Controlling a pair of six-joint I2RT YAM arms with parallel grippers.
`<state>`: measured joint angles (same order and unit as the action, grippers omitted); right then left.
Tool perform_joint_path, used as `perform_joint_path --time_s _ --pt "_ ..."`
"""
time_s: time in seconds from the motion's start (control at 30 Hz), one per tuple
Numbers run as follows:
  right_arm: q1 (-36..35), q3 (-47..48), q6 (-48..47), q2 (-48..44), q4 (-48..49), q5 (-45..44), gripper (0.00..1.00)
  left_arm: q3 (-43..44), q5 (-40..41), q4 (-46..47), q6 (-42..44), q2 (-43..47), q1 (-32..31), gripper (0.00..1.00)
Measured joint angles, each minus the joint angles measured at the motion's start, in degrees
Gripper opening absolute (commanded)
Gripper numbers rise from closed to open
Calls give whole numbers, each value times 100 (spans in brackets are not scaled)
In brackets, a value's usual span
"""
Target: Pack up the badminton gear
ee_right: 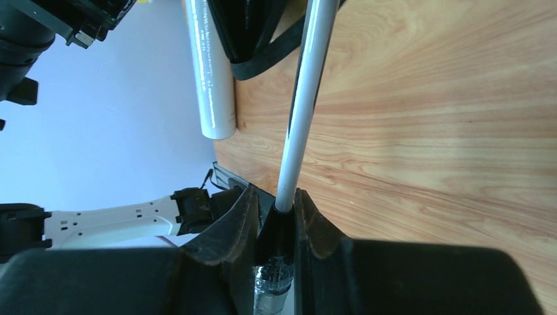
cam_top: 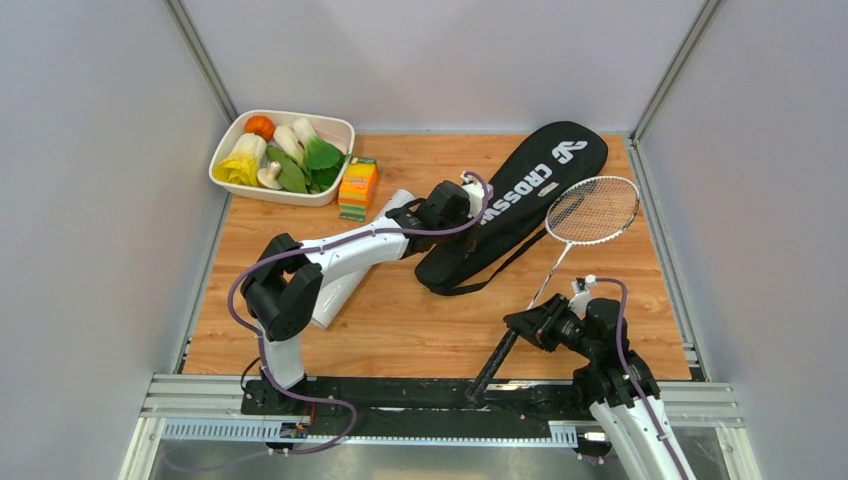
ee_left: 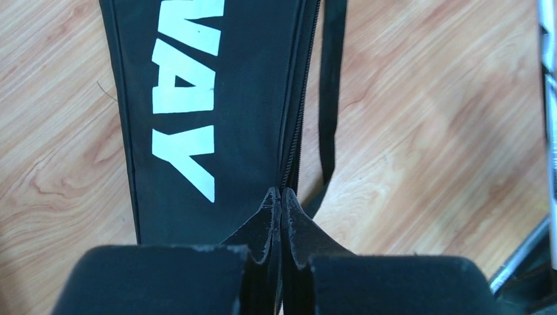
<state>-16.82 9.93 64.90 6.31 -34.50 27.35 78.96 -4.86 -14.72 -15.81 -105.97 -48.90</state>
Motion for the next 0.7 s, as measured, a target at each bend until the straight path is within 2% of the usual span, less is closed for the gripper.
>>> perform_joint_path --time_s 0.5,0.7 --pt "0 -247 719 822 1897 800 0 -538 -807 649 -437 420 0 0" --pt "0 -262 962 1115 2277 1215 0 -752 -957 807 -483 424 0 0"
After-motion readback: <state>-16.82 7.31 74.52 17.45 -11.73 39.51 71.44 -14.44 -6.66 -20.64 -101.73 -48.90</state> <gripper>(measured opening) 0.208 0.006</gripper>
